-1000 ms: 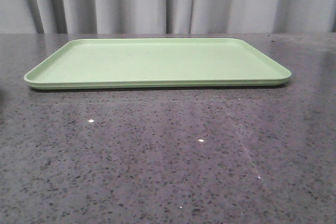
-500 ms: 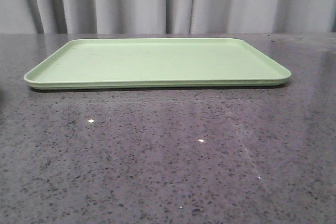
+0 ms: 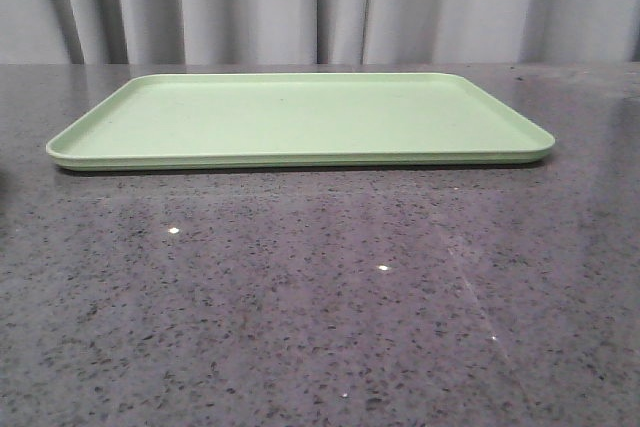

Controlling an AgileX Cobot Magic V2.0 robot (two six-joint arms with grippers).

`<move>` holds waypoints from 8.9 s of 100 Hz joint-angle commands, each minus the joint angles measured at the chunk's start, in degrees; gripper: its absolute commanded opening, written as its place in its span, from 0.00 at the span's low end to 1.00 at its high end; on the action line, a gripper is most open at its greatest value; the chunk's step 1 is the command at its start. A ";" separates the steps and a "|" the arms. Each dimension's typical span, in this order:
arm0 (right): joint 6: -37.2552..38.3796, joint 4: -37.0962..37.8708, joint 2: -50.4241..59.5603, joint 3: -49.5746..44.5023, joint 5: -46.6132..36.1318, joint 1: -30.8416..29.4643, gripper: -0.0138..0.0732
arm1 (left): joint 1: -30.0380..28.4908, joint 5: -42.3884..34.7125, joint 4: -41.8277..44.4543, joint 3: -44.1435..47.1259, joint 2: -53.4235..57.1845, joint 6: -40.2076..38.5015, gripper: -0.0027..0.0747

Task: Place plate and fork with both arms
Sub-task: 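Carry the white plate with the left gripper toward the green tray, then lower the white plate onto the green tray with the left gripper, then open the left gripper and lift it away from the plate, then lower the right gripper into the plate and grasp the yellow fork, then lift the yellow fork out of the plate with the right gripper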

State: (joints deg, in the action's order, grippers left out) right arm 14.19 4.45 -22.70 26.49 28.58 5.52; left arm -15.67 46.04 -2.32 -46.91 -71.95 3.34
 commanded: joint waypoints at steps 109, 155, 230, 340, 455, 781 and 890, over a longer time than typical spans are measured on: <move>-0.18 0.48 -0.91 2.07 -4.19 -0.04 0.68 | -0.04 2.47 -1.02 -2.48 -0.34 -0.68 0.01; -0.18 0.48 -0.91 2.07 -4.19 -0.04 0.68 | -9.03 5.78 -18.41 -4.88 4.81 10.13 0.01; -0.18 0.43 -0.91 2.07 -4.19 -0.04 0.68 | 2.58 -0.70 -35.46 -14.29 0.87 13.18 0.01; -0.18 0.06 -0.91 2.07 -4.13 -0.04 0.68 | 27.78 -12.26 -43.04 -33.42 -28.65 8.03 0.01; -0.18 -0.25 -2.58 6.40 -1.86 1.26 0.68 | 27.67 -9.27 -30.69 -31.21 -20.53 6.48 0.40; 14.45 -2.46 -96.89 92.65 40.36 29.96 0.22 | 27.67 -8.45 4.71 2.49 29.97 -14.18 0.40; 14.45 3.00 -88.85 93.03 48.60 20.97 0.22 | 27.67 -9.86 4.71 2.49 30.07 -14.18 0.40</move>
State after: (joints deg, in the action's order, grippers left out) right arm 28.70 6.73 -115.90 120.41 71.58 27.59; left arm 11.72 40.80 2.43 -42.83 -42.09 -10.06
